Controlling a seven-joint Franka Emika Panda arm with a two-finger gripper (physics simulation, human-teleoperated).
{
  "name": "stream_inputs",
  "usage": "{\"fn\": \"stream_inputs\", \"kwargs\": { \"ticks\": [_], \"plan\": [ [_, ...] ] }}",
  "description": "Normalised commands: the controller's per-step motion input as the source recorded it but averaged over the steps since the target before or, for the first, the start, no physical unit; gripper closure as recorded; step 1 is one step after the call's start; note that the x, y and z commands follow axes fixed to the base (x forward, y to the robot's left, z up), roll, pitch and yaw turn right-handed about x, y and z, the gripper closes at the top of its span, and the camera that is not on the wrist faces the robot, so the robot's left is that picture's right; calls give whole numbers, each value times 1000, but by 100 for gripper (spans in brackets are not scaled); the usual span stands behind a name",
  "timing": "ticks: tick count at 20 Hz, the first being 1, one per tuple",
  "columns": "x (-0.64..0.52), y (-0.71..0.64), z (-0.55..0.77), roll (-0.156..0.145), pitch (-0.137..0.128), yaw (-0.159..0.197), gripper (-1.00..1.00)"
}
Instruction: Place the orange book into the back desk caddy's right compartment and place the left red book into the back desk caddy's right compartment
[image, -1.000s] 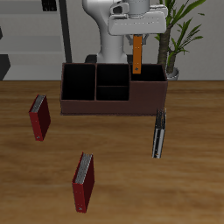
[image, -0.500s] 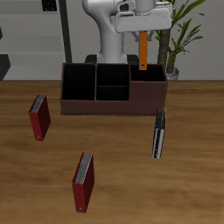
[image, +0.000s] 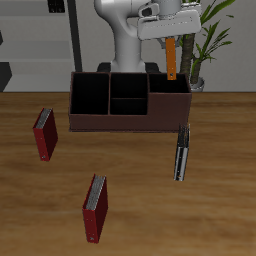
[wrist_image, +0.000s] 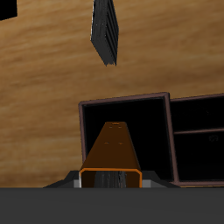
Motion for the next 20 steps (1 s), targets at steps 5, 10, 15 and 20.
{"fn": "stream_inputs", "kwargs": {
  "ticks": [5, 10, 15, 20],
  "plan": [
    [158, 28, -38, -20, 26, -11, 100],
    [168, 71, -48, -1, 39, -14, 100],
    [152, 82, -122, 4, 51, -10, 100],
    [121, 163, -92, 7, 30, -7, 100]
  ]
}}
